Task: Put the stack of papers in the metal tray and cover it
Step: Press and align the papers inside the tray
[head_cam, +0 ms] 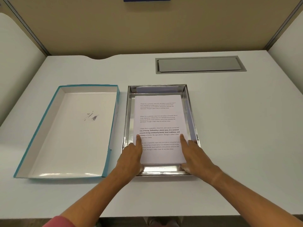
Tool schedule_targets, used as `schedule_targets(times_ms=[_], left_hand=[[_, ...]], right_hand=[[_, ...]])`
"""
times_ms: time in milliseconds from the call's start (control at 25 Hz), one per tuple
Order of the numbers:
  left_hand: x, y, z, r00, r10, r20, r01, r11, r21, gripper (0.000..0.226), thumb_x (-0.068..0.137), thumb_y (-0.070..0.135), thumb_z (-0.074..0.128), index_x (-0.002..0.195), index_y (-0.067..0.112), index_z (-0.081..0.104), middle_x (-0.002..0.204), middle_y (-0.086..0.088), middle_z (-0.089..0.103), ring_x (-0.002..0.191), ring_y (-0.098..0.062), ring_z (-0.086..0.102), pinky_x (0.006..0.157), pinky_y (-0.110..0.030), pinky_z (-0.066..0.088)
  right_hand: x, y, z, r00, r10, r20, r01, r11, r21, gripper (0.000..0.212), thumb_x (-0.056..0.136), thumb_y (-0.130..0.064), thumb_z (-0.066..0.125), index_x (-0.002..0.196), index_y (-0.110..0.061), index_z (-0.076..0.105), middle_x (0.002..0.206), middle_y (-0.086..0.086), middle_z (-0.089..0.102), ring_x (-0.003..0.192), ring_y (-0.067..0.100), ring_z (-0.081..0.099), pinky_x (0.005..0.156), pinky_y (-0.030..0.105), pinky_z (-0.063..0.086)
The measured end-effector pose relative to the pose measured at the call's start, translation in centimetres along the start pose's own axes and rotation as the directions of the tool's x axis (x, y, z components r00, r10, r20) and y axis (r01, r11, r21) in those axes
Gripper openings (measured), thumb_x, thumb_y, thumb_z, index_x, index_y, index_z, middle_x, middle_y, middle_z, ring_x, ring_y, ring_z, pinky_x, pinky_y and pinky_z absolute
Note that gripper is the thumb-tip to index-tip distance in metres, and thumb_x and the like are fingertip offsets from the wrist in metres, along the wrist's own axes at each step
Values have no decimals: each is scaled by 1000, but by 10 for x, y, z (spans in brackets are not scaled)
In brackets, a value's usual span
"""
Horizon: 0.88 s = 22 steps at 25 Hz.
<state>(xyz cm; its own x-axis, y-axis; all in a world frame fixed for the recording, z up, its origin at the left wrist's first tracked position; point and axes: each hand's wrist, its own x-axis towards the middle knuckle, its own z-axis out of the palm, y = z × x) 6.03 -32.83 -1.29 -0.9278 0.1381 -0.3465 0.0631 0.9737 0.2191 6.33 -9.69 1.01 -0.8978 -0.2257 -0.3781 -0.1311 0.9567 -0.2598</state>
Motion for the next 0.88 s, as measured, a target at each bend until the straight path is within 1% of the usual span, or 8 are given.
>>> schedule_targets(times_ms=[200, 400, 480, 520, 600, 640, 720, 880], left_hand=[[-5, 1, 0, 1000, -15, 12, 15, 999, -36, 119, 73, 41, 78, 151, 15, -8, 148, -15, 30, 129, -28, 43, 102, -40, 45], [-11, 8, -5, 994, -13, -110, 5, 997, -74, 110, 71, 64, 63, 151, 22, 2, 157, -10, 20, 140, -31, 29, 105, -46, 42], [-11, 10, -8, 978, 13, -206, -22, 999, -39, 107, 71, 71, 54, 152, 25, -1, 161, -10, 10, 146, -33, 18, 113, -46, 28], [-10, 11, -10, 967, 30, -253, -35, 999, -15, 107, 72, 74, 48, 152, 26, -5, 163, -11, 3, 148, -33, 10, 117, -46, 14], [-7, 12, -16, 942, 63, -330, -54, 998, 36, 107, 74, 77, 37, 150, 25, -17, 162, -11, -14, 149, -31, -9, 115, -42, -12], [-5, 11, -19, 932, 70, -357, -54, 997, 55, 106, 75, 78, 33, 149, 24, -22, 160, -11, -20, 148, -30, -16, 115, -41, -18], [-2, 9, -26, 917, 59, -395, -35, 997, 69, 105, 76, 79, 30, 147, 23, -23, 157, -11, -27, 145, -28, -24, 117, -44, -17], [-2, 2, -34, 908, -23, -419, 72, 992, 100, 104, 76, 79, 28, 151, 19, -13, 159, -14, -19, 146, -30, -20, 119, -50, -10]], right_hand=[[-6, -2, -4, 1000, -18, 19, 18, 1000, -14, 109, 84, -24, 72, 152, -10, -12, 157, 24, 14, 144, 36, 23, 110, 37, 36], [-13, -3, -17, 998, -31, -54, 36, 995, 93, 105, 84, -41, 67, 153, -18, -9, 163, 11, -3, 149, 29, 9, 115, 41, 27], [-10, -6, -20, 989, -32, -144, 49, 992, 116, 103, 82, -56, 61, 153, -21, -5, 164, 6, -3, 150, 26, 7, 116, 42, 26], [-7, -8, -21, 979, -35, -200, 61, 990, 124, 101, 82, -62, 56, 153, -22, -3, 164, 4, -3, 150, 25, 6, 116, 42, 24], [1, -12, -22, 953, -50, -299, 89, 989, 118, 100, 81, -69, 49, 154, -21, 1, 164, 5, -3, 150, 23, 4, 118, 39, 18], [6, -14, -22, 941, -58, -334, 97, 990, 102, 99, 81, -70, 46, 154, -20, 0, 164, 6, -5, 150, 23, 1, 119, 39, 14], [16, -18, -24, 923, -72, -379, 101, 993, 59, 100, 81, -72, 40, 154, -19, -2, 163, 8, -9, 150, 25, -4, 122, 42, 8], [29, -29, -26, 895, -115, -432, 133, 991, 12, 99, 81, -74, 34, 154, -15, 0, 162, 12, -6, 150, 28, -6, 122, 47, 3]])
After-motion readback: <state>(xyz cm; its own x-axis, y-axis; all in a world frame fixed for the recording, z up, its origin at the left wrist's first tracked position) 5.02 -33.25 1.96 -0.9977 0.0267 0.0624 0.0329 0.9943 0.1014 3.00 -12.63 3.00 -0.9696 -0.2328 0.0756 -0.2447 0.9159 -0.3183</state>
